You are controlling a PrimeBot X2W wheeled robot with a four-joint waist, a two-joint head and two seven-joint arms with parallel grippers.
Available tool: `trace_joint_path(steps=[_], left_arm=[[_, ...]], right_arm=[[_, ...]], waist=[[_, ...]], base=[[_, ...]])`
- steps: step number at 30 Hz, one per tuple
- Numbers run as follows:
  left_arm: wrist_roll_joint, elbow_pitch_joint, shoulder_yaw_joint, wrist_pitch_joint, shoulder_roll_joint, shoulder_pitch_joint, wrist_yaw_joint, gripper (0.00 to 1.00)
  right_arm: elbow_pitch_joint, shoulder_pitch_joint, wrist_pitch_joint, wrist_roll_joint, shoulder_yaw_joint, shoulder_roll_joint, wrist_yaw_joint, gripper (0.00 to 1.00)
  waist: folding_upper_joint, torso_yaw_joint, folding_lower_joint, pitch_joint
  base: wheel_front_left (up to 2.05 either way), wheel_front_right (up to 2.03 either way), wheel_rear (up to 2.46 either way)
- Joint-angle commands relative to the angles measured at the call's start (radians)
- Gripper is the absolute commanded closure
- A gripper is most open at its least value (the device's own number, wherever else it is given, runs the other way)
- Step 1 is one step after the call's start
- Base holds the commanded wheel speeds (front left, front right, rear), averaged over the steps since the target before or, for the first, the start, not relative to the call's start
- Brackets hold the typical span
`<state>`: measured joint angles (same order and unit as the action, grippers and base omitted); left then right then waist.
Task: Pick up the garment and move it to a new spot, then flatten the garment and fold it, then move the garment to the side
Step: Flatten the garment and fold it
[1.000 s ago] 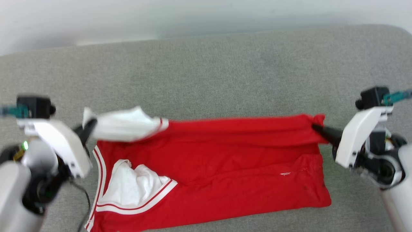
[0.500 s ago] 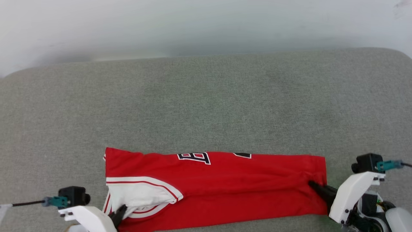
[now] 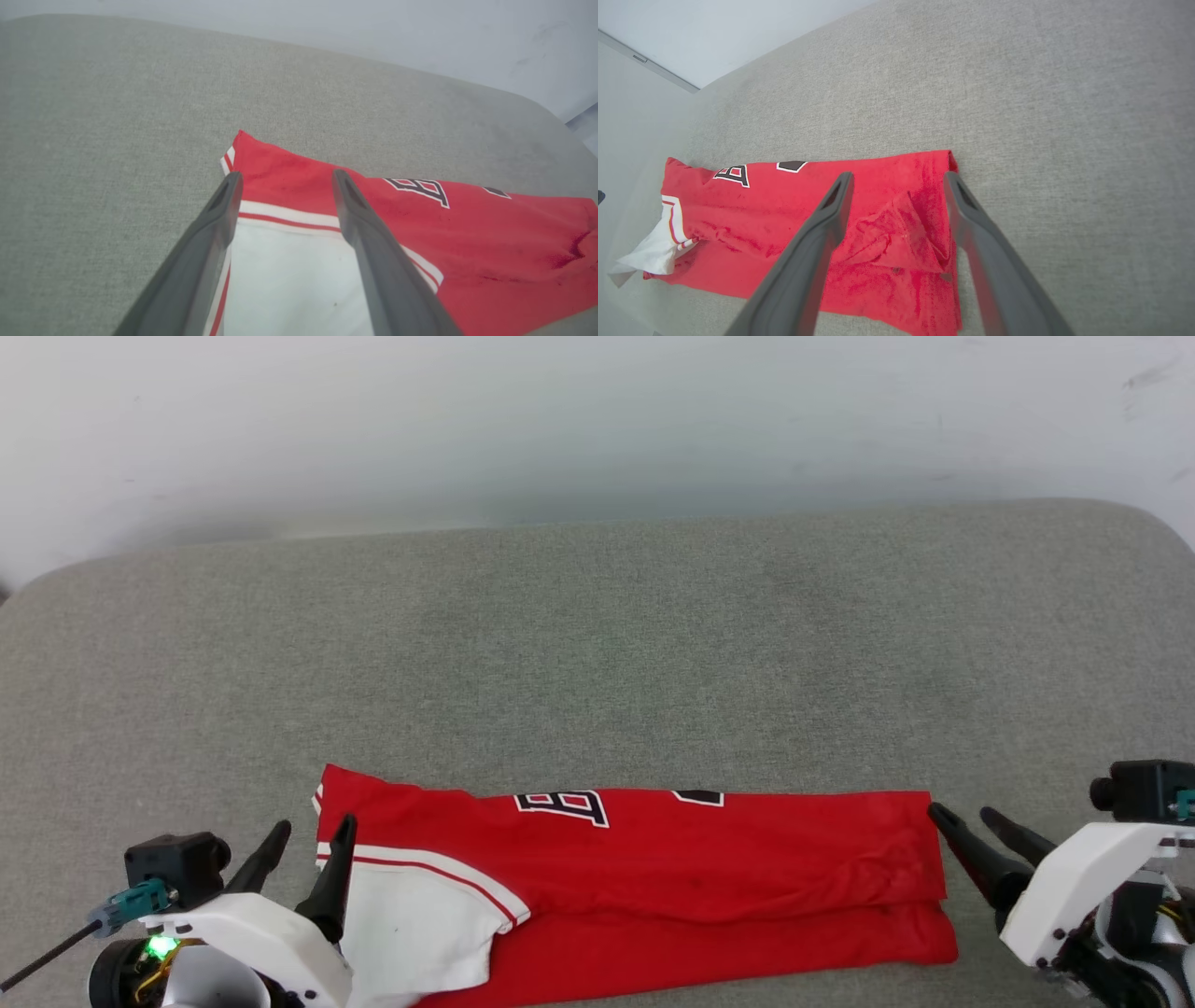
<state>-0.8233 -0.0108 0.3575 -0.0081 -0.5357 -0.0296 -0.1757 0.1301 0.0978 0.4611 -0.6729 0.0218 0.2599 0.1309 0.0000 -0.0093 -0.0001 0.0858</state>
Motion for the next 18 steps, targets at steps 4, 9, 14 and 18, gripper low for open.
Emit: trace_joint_path(steps=[4,9,14,18], left_arm=[[0.069,0.05,0.004,-0.061,0.005,-0.029,-0.04,0.0],[0.158,0.11,0.015,-0.141,0.028,-0.049,-0.094,0.0],[0.225,0.162,0.025,-0.201,0.054,-0.061,-0.14,0.0],[0.263,0.199,0.041,-0.212,0.061,-0.066,-0.159,0.0]], right_arm=[[-0.029,-0.002,0.084,0.033,-0.064,0.019,0.0,0.0],[-0.048,-0.002,0.225,0.09,-0.14,0.021,0.0,0.0],[-0.017,-0.006,0.307,0.116,-0.171,-0.002,0.0,0.0],[0.037,0.003,0.329,0.124,-0.179,-0.026,0.0,0.0]], waist=[[0.0,0.007,0.0001,-0.013],[0.0,0.033,0.0001,-0.02],[0.0,0.067,0.0001,-0.01],[0.0,0.097,0.0001,0.008]], base=[[0.0,0.0,0.0],[0.0,0.0,0.0],[0.0,0.0,0.0],[0.0,0.0,0.0]])
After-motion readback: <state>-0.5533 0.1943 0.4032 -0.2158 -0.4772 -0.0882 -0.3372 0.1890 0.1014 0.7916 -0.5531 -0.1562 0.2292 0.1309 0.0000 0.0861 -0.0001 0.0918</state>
